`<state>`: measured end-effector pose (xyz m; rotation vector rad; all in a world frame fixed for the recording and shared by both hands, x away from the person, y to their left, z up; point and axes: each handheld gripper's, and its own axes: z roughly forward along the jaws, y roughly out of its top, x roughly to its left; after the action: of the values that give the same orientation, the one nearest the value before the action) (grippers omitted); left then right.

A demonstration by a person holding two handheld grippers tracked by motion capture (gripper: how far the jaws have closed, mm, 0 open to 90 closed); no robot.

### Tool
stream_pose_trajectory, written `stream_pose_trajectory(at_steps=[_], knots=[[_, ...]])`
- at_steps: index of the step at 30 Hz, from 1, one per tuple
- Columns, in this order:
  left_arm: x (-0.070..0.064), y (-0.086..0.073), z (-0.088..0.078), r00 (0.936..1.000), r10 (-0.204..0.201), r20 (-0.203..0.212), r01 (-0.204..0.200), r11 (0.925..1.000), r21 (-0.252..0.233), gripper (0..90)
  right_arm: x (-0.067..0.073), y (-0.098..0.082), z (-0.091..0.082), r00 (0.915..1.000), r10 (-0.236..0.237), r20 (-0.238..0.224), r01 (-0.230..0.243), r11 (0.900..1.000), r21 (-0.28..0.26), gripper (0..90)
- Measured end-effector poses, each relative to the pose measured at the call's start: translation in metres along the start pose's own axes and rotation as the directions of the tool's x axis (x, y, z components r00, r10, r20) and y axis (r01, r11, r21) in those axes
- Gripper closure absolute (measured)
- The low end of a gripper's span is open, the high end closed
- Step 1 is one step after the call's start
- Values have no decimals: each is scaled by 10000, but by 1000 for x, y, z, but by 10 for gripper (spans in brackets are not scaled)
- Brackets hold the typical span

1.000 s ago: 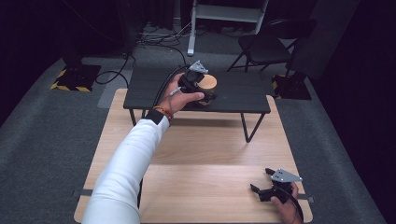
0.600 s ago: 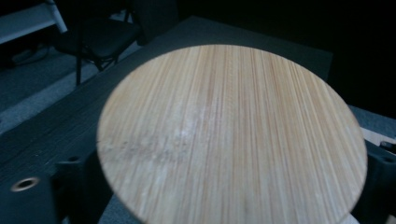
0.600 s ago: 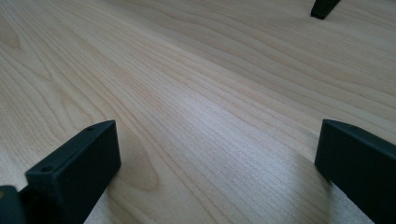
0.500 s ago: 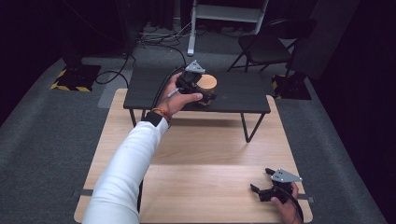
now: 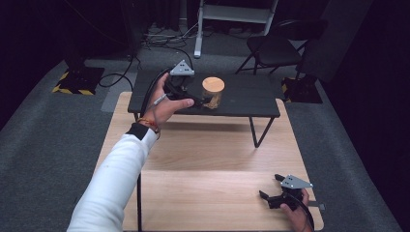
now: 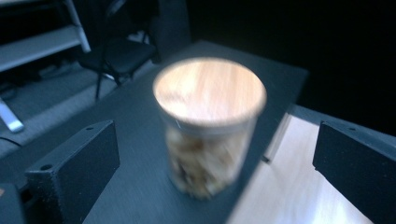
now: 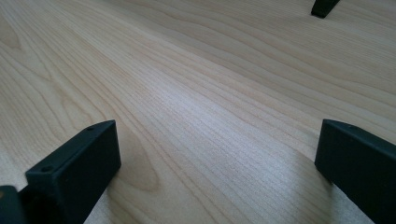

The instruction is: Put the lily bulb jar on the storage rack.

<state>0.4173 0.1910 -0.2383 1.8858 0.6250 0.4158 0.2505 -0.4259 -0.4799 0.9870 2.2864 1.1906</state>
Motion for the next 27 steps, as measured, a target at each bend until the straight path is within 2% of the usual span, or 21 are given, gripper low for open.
stream_pose_trajectory(at_steps=[2,4,7,11,14,19,24,27], knots=[[-4,-5,-7,10000,15,15,-15,10000,-4,5,0,0,0,10000,8,1,-8,10000,2,0],[-11,-9,-13,9997,236,-114,-236,9997,-11,4,0,0,0,10000,4,3,-4,10000,10,0],[-17,-18,-23,9997,226,-54,-227,9996,-143,5,0,0,0,10000,6,7,-6,10000,-4,0],[-31,-33,-34,9982,573,-203,-575,9983,-136,4,0,0,0,10000,5,9,-5,10000,-6,0],[-37,-48,-43,9984,530,-195,-535,9981,-304,5,0,0,0,10000,1,10,-1,10000,-7,0],[-50,-72,-53,9973,398,-611,-423,9983,-396,4,0,0,0,10000,4,7,-4,10000,0,0],[-59,-97,-62,9973,389,-629,-416,9983,-420,5,0,0,0,10000,5,8,-5,10000,-1,0],[-64,-112,-64,9973,407,-618,-423,9988,-246,5,0,0,0,10000,3,7,-3,10000,-1,0]])
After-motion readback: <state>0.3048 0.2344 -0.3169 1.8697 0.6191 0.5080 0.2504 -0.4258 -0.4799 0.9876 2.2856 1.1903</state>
